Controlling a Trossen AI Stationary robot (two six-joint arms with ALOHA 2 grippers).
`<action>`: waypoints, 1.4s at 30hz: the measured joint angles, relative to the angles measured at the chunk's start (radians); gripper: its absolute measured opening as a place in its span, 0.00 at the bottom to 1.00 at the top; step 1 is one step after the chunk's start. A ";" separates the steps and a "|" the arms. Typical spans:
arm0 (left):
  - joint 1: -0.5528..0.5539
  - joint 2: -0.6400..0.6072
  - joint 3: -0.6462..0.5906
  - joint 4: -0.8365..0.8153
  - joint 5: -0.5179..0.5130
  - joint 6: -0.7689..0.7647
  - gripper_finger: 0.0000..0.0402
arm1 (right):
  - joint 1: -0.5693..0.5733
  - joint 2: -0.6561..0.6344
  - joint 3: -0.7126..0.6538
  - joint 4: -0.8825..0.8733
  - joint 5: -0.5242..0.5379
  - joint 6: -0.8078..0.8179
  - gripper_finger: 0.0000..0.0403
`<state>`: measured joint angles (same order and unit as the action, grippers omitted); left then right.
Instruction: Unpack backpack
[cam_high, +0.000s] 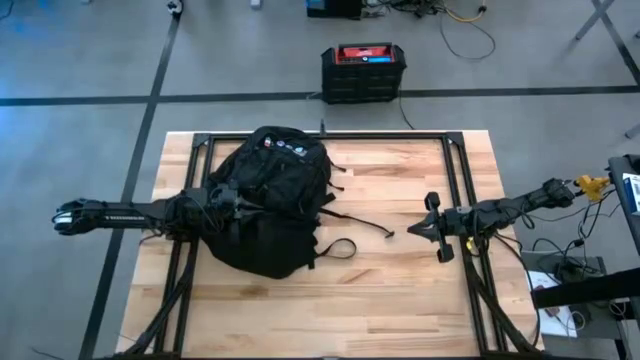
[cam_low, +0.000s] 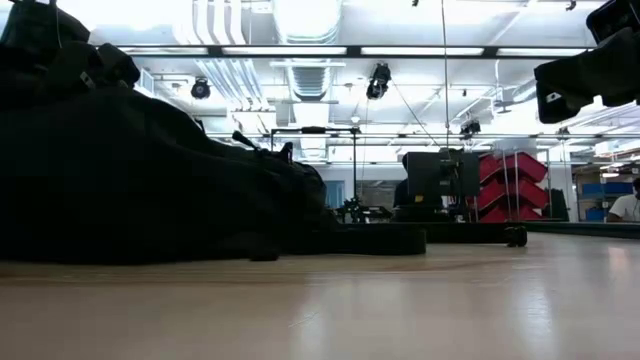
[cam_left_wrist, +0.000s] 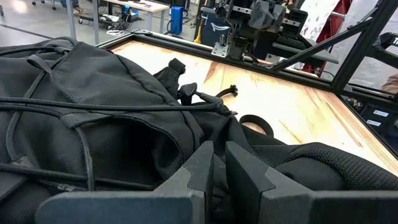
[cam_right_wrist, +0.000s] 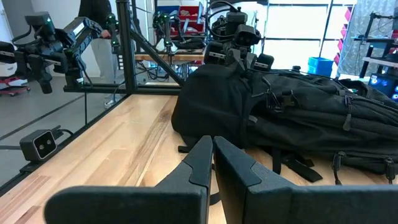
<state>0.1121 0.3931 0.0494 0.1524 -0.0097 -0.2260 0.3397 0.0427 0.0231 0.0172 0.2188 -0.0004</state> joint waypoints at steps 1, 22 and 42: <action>0.000 0.000 0.000 0.000 0.000 0.000 0.06 | 0.000 0.000 0.000 0.000 0.000 0.000 0.01; 0.000 0.000 0.000 0.000 0.000 0.000 0.06 | 0.000 0.000 0.000 0.000 0.000 0.000 0.01; 0.000 0.000 0.000 0.000 0.000 0.000 0.06 | 0.000 0.000 0.000 -0.002 -0.001 -0.083 0.01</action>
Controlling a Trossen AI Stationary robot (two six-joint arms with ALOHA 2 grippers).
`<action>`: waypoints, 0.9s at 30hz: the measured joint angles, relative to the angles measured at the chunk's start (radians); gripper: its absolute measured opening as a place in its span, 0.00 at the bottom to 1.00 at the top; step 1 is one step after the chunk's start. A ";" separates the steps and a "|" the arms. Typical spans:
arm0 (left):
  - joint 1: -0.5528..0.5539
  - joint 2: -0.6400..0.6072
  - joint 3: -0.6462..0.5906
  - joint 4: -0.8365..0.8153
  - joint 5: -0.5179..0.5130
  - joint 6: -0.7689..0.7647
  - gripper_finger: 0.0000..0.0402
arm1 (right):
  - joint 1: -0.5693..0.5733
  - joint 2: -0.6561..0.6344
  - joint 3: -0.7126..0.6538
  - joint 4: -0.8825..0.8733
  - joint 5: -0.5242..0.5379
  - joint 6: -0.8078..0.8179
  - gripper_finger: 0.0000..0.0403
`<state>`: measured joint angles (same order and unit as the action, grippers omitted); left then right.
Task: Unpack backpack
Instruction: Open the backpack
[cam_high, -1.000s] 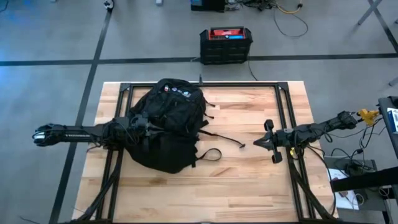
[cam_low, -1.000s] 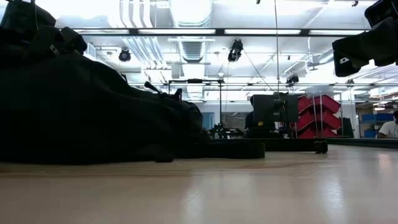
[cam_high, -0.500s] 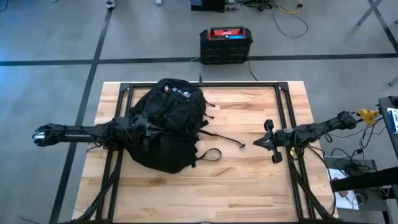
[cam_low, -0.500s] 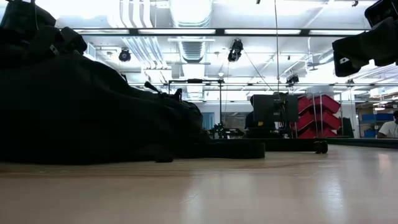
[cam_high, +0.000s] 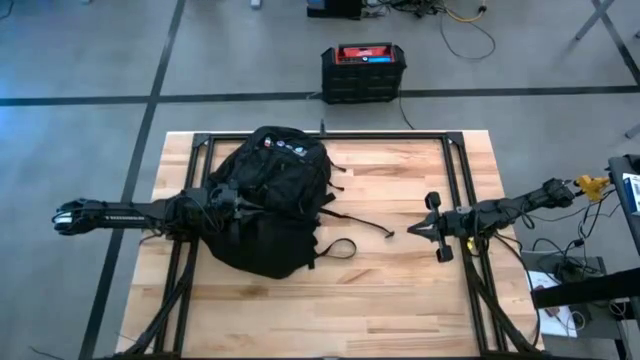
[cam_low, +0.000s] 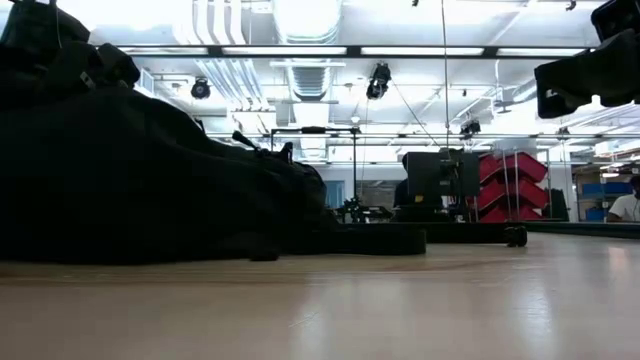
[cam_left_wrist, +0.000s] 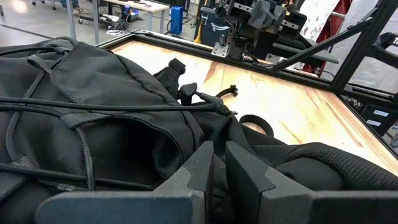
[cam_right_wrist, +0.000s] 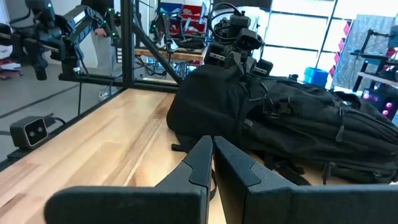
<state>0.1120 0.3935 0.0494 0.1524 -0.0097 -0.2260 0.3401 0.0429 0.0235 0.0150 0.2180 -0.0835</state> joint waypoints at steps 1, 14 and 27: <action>0.000 0.000 0.000 0.000 0.000 0.000 0.06 | 0.000 0.000 0.000 0.000 0.000 0.003 0.01; 0.000 0.000 0.000 0.000 0.000 0.000 0.06 | 0.000 0.000 -0.002 0.126 0.010 0.124 0.01; 0.000 0.000 0.000 0.001 0.000 0.000 0.06 | 0.000 0.333 -0.011 0.652 0.003 0.066 0.01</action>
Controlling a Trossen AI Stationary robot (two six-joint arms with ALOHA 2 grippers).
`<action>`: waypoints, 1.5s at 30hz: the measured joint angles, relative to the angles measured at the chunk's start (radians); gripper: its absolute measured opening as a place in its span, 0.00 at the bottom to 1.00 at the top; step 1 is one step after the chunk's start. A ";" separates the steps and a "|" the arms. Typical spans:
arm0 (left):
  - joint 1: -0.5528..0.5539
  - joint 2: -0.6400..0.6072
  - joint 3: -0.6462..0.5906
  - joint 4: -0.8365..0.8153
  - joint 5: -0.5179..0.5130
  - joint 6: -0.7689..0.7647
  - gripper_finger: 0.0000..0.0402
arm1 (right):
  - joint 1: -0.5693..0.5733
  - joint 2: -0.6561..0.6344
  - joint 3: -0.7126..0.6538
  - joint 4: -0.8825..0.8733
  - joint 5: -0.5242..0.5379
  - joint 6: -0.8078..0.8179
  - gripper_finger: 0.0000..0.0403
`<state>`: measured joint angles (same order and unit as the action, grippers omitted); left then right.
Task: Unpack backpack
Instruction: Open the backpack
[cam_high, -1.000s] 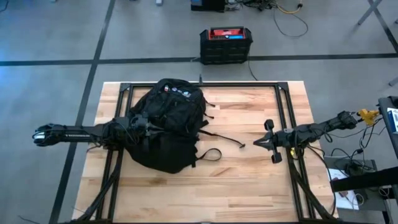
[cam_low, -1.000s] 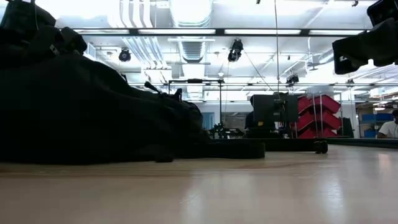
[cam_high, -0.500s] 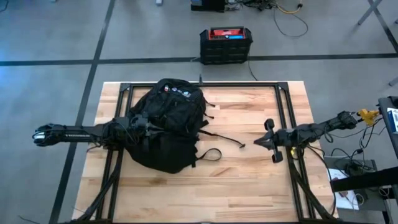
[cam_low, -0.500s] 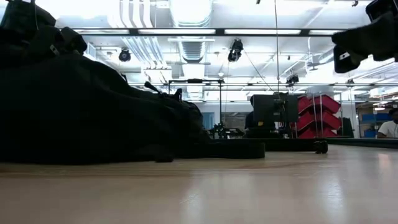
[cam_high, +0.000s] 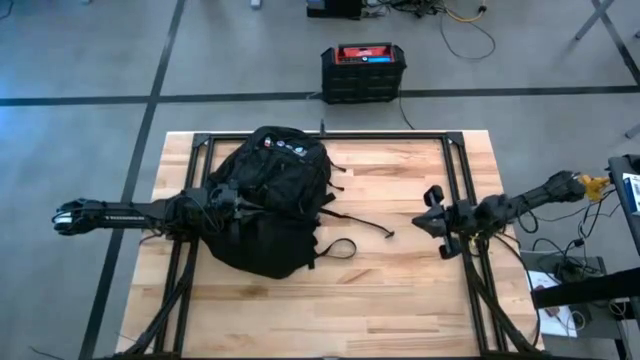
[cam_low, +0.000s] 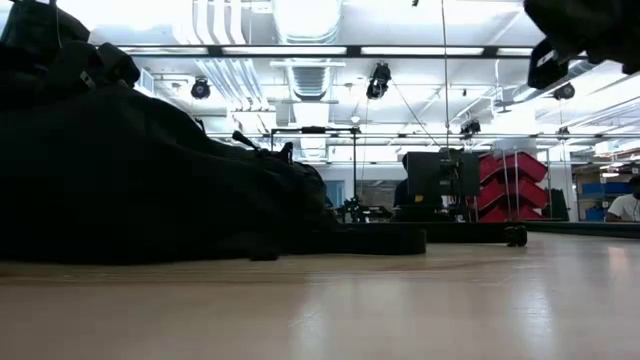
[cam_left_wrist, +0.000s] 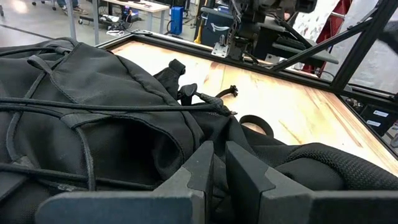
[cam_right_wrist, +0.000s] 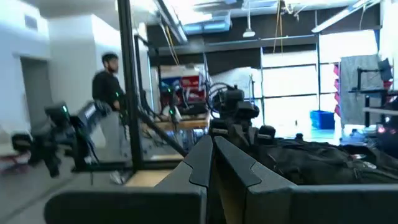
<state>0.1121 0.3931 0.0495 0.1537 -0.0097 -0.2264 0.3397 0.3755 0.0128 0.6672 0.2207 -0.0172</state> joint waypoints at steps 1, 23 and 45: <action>0.000 0.000 0.000 0.000 0.000 0.000 0.06 | 0.000 0.071 0.002 0.046 0.000 -0.003 0.01; 0.001 0.018 0.000 0.231 -0.033 -0.069 0.06 | -0.118 1.273 0.769 0.037 0.075 -0.009 0.01; -0.126 0.011 -0.039 0.313 -0.139 -0.124 0.06 | -0.266 1.621 1.099 -0.310 0.059 0.071 0.01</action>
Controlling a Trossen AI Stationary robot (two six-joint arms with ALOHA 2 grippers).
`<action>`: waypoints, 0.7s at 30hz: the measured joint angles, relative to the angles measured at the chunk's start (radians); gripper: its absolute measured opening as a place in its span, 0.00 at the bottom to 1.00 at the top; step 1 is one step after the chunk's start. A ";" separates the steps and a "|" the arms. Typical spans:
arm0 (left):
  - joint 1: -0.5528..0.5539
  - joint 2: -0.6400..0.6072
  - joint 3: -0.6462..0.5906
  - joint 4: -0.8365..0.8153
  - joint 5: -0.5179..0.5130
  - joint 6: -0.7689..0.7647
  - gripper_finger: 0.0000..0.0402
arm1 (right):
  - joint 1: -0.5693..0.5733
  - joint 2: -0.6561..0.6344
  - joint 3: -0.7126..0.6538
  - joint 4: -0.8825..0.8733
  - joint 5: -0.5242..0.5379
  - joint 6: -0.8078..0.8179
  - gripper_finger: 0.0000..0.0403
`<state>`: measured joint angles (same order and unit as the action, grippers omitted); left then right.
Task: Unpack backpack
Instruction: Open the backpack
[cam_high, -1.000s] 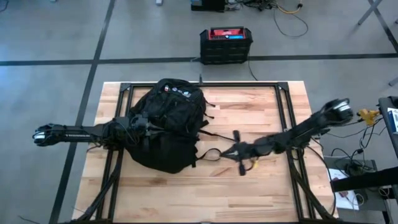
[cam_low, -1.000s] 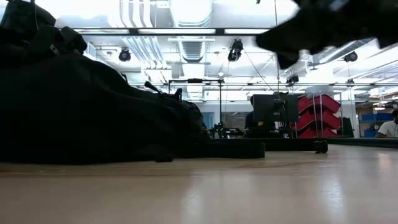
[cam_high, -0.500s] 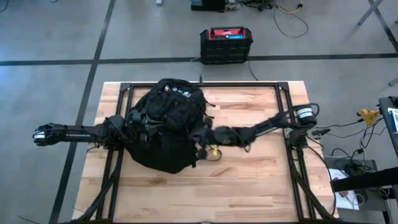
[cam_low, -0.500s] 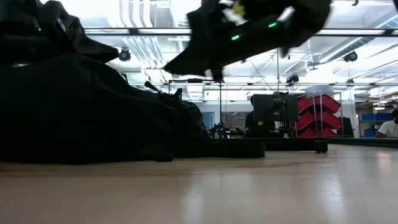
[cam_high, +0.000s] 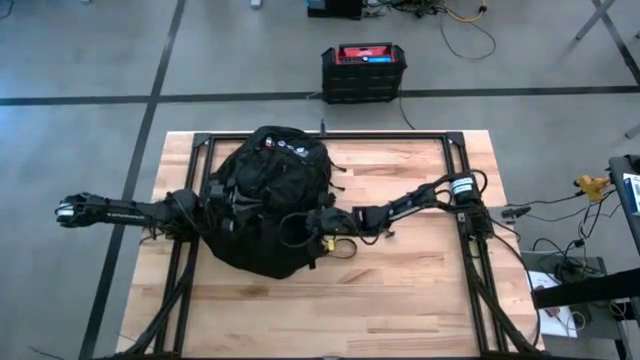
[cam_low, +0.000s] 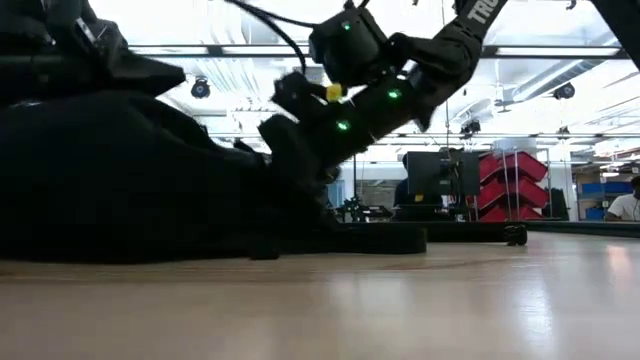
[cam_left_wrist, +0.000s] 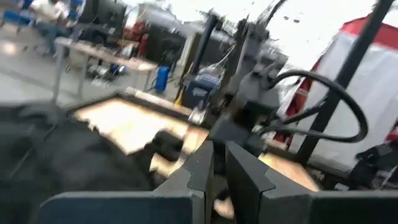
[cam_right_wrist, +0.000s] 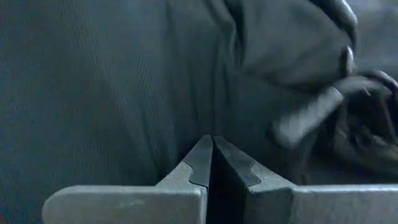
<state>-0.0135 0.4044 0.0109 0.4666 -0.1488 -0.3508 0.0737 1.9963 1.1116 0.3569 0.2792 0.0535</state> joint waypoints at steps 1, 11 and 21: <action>-0.028 0.009 0.000 -0.009 -0.042 -0.014 0.06 | 0.017 -0.025 -0.021 -0.041 0.040 0.000 0.01; -0.230 0.159 0.000 0.013 -0.317 -0.034 0.06 | 0.308 -0.297 -0.138 -0.474 0.357 0.168 0.00; -0.232 0.353 0.000 0.035 -0.324 -0.122 0.06 | 0.220 -0.393 -0.174 -0.453 0.436 0.185 0.00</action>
<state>-0.2459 0.7571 0.0105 0.5020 -0.4725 -0.4727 0.2938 1.6034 0.9375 -0.0966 0.7154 0.2387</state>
